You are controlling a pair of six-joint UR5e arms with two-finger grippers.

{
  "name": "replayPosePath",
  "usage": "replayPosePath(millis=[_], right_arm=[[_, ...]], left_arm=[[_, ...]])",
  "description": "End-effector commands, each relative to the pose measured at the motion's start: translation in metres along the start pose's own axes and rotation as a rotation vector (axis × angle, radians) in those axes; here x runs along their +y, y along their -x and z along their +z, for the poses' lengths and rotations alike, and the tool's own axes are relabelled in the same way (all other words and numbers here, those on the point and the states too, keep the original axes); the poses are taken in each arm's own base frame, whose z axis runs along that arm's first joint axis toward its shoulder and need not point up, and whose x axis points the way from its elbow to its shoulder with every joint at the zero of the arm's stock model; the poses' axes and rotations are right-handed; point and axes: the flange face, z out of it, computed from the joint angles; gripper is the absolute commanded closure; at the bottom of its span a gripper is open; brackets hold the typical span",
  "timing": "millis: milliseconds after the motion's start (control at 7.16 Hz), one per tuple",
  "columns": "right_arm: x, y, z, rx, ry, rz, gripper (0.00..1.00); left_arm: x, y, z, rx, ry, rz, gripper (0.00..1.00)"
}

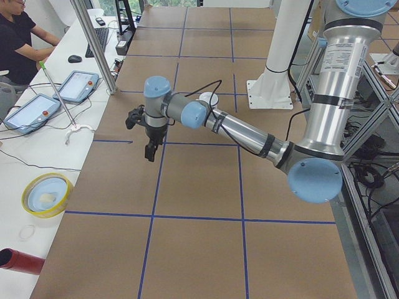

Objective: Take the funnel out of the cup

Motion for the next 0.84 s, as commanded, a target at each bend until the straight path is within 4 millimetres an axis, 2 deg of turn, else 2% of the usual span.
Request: replayPosePath(millis=[0,140,279,698], right_arm=[[0.0,0.0,0.0,0.0,0.0,0.0,0.0],[0.0,0.0,0.0,0.0,0.0,0.0,0.0],[0.0,0.0,0.0,0.0,0.0,0.0,0.0],[0.0,0.0,0.0,0.0,0.0,0.0,0.0]], left_arm=[[0.08,0.102,0.019,0.03,0.039,0.013,0.0],[0.088,0.124,0.023,0.025,0.047,-0.032,0.0],[0.092,0.131,0.03,0.027,0.066,-0.053,0.0],[0.096,0.142,0.036,0.029,0.08,-0.079,0.0]])
